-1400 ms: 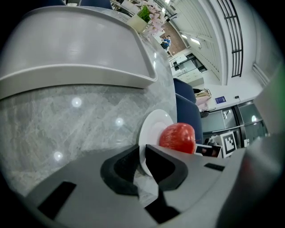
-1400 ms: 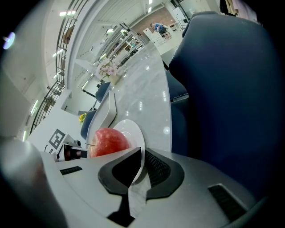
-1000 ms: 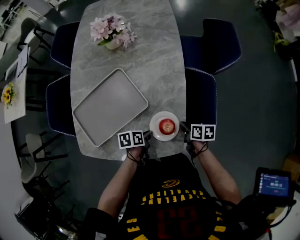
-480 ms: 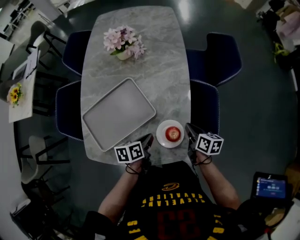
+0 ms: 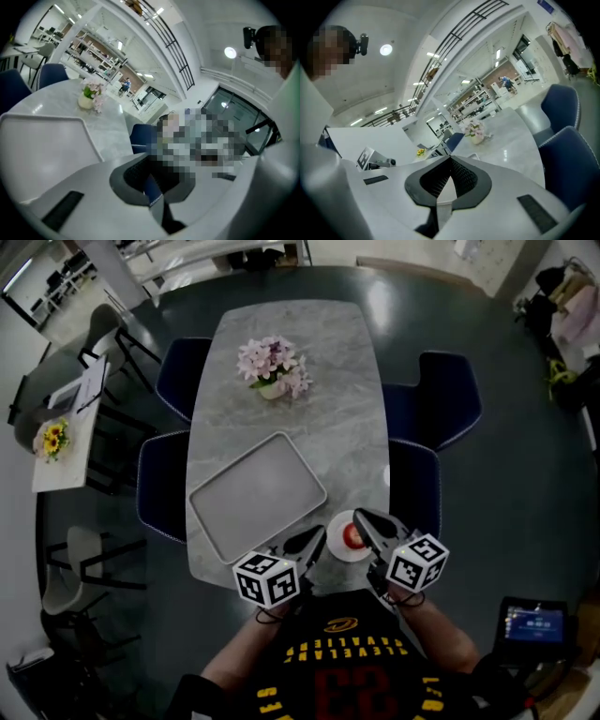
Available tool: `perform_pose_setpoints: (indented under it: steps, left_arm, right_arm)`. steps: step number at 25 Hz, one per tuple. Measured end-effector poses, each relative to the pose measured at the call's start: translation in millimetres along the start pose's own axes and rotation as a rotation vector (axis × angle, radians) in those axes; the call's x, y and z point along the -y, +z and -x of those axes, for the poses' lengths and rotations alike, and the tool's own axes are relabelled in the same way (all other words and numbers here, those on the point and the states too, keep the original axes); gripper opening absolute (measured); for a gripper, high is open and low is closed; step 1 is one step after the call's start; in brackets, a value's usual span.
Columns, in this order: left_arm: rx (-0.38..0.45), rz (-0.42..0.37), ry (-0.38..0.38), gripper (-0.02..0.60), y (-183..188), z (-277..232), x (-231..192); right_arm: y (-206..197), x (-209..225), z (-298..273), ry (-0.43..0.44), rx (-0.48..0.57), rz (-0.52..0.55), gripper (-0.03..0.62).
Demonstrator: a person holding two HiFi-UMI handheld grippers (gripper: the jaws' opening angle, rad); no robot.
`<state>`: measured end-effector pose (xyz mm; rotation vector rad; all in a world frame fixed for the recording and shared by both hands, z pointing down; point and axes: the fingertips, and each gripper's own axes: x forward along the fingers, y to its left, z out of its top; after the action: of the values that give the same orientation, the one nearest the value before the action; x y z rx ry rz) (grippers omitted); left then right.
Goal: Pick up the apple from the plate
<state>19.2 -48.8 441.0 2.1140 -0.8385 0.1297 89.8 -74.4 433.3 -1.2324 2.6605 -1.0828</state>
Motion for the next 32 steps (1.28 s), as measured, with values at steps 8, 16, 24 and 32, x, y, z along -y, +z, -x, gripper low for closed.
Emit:
perform_pose_setpoints:
  steps: [8, 16, 24, 32]
  left_arm:
    - [0.159, -0.145, -0.084, 0.000, 68.1, 28.1, 62.1]
    - [0.287, -0.324, -0.021, 0.000, 103.5, 45.1, 85.2]
    - [0.292, -0.462, -0.014, 0.000, 96.8, 52.1, 111.7]
    - [0.339, -0.519, -0.020, 0.000, 104.4, 55.4, 109.0]
  right_arm:
    - [67.3, -80.8, 6.6, 0.093, 0.161, 0.206, 0.006]
    - [107.5, -109.4, 23.6, 0.065, 0.311, 0.343, 0.006]
    - [110.4, -128.1, 35.4, 0.066, 0.354, 0.449, 0.006]
    - [106.1, -122.1, 28.5, 0.015, 0.332, 0.524, 0.006]
